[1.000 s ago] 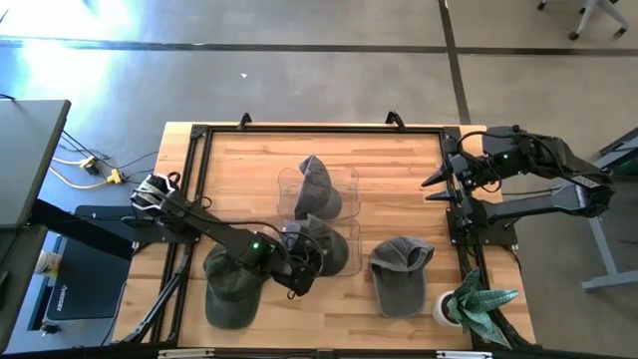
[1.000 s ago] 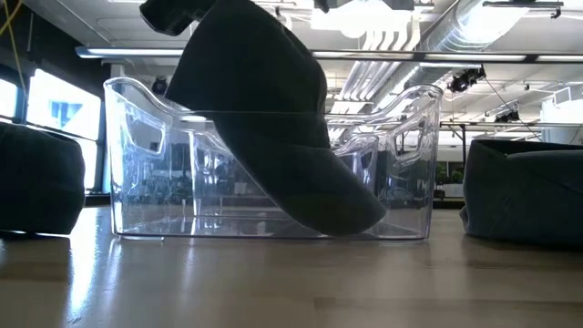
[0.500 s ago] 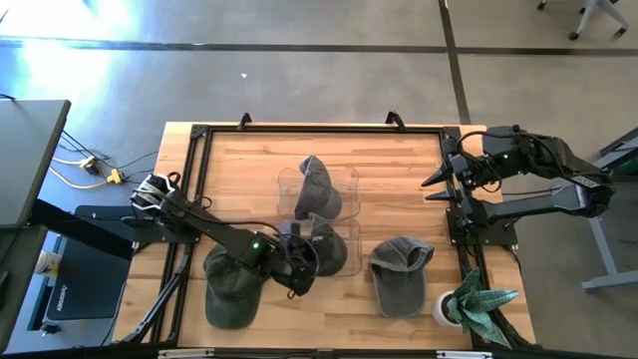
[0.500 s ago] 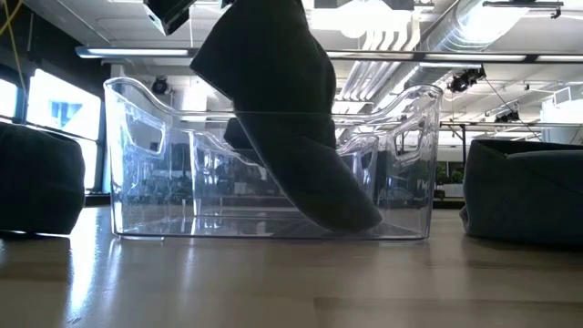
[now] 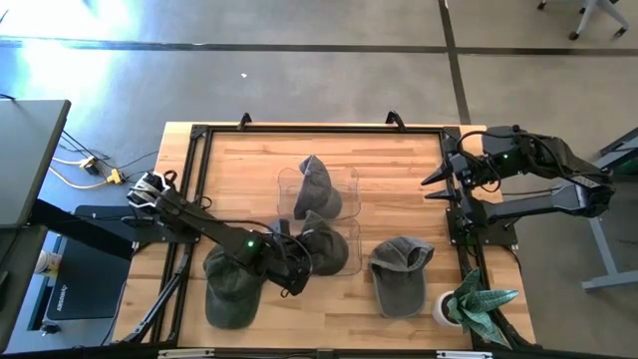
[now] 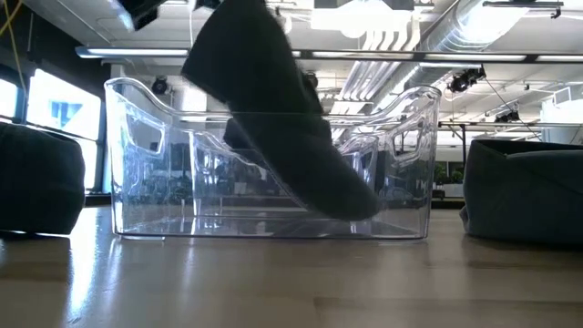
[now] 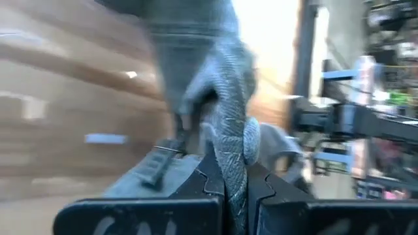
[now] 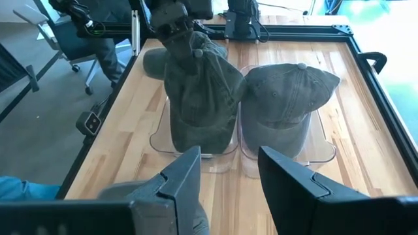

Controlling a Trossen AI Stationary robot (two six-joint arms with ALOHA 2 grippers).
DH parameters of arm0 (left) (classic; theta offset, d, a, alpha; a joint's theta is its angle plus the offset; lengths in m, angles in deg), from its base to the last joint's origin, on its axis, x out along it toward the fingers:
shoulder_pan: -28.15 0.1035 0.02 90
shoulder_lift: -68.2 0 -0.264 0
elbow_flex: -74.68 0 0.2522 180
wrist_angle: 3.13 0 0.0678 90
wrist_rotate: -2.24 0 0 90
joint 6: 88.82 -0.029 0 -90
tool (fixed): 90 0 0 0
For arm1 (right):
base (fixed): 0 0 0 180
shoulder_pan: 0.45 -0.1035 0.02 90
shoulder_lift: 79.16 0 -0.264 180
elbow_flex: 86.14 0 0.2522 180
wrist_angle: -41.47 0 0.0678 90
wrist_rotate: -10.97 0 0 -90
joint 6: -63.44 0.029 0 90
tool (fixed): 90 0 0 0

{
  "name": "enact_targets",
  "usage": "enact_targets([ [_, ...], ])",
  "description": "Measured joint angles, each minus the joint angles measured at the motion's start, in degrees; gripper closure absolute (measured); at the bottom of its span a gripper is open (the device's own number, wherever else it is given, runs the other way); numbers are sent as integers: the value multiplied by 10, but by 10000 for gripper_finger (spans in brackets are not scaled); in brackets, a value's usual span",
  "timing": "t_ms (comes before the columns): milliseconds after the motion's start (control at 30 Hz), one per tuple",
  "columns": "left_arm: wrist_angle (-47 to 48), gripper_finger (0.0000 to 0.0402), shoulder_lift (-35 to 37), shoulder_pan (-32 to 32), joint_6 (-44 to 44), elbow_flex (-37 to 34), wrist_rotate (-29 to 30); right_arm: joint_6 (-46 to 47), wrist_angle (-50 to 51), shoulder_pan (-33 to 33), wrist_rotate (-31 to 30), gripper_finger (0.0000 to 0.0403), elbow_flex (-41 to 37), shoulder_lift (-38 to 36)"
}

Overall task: Pick & Place hat
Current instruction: Put the top black cap into the bottom transparent bin

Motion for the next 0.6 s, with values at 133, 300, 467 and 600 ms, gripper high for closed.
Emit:
enact_targets([
  [133,20,399,-2,0,13,-2,-22,0,0,0,0,253,0,0],
  [300,8,389,-2,0,-44,-1,-4,0,0,0,0,253,0,0],
  [467,6,316,-2,-7,-56,-1,-14,0,0,0,0,253,0,0],
  [600,-2,236,14,-20,-80,-1,-20,0,0,0,0,253,0,0],
])
